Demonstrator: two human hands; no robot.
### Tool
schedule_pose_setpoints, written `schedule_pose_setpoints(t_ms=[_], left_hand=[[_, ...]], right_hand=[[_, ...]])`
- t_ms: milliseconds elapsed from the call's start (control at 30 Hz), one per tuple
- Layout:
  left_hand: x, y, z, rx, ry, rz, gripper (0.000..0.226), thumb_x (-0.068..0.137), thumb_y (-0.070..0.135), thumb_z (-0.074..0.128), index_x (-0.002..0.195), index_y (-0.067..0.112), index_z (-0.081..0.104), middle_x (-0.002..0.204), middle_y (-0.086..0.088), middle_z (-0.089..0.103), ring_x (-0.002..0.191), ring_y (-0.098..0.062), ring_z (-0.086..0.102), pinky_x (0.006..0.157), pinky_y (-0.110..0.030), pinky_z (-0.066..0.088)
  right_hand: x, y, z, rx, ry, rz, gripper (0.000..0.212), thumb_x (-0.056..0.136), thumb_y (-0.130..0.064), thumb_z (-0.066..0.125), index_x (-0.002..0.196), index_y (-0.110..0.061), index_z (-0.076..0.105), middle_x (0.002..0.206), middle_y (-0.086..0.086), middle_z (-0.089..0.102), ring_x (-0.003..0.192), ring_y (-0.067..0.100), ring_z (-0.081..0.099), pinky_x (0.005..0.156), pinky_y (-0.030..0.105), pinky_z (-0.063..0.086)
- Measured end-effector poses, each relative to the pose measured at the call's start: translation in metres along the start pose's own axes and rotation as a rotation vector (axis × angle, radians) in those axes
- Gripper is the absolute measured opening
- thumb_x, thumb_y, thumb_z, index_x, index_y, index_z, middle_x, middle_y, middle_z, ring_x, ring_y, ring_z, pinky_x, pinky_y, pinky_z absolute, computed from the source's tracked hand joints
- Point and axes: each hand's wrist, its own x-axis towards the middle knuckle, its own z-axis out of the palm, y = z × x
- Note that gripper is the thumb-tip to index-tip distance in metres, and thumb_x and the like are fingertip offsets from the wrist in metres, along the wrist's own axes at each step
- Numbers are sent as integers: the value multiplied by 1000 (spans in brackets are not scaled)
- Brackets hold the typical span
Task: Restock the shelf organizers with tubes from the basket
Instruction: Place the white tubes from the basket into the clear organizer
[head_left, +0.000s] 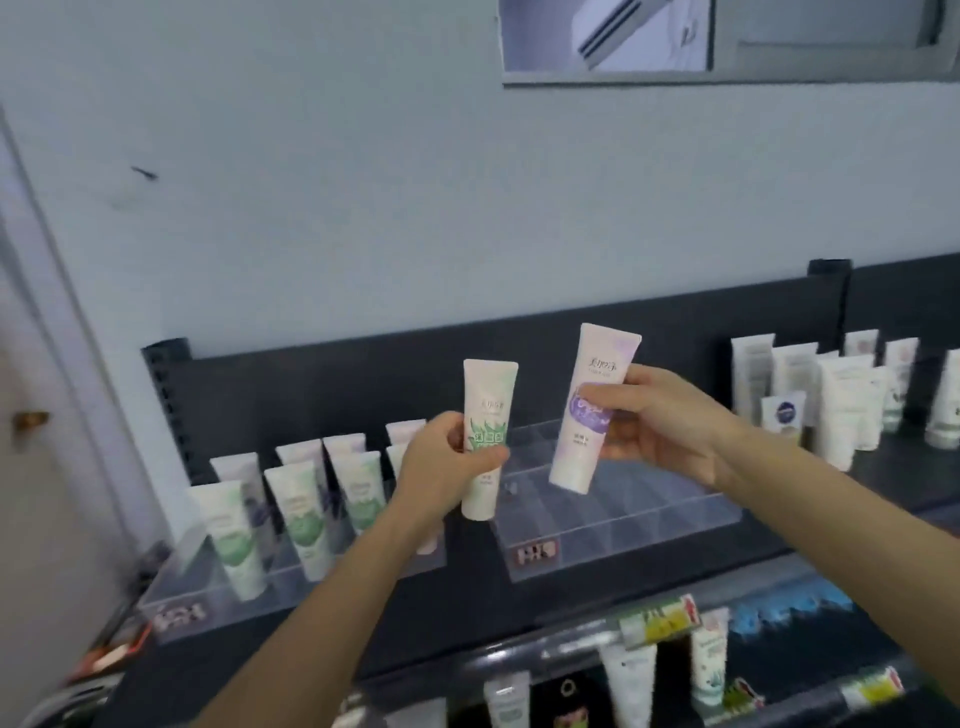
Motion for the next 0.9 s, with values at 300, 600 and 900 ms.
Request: schedule_pose_setpoints(t_ms=[300,600,900], left_hand=[[-5,-17,-134,59,216,-5,26,78,18,76,102,17,66,100,7,71,87,-5,67,71,-21,52],[-13,-57,-241,138,450,-64,31,79,15,74,104,20,58,100,7,66,91,-9,63,72,-26,52],[-24,-122,-297,172,355,-248,42,70,5,79,107,14,61,101,1,69,93,-15,66,75,-29,52]], right_hand=[[63,-9,127,94,-151,-20,11,92,-18,58,98,-10,63,85,9,73,73,24,72,66,38,59],[112,-22,243,134,-216,-38,11,89,-8,60,100,-10,60,94,11,71,81,25,71,71,43,58],[149,-12,315,141,-251,-32,29,82,5,63,107,-8,56,102,16,67,90,29,69,74,46,59]])
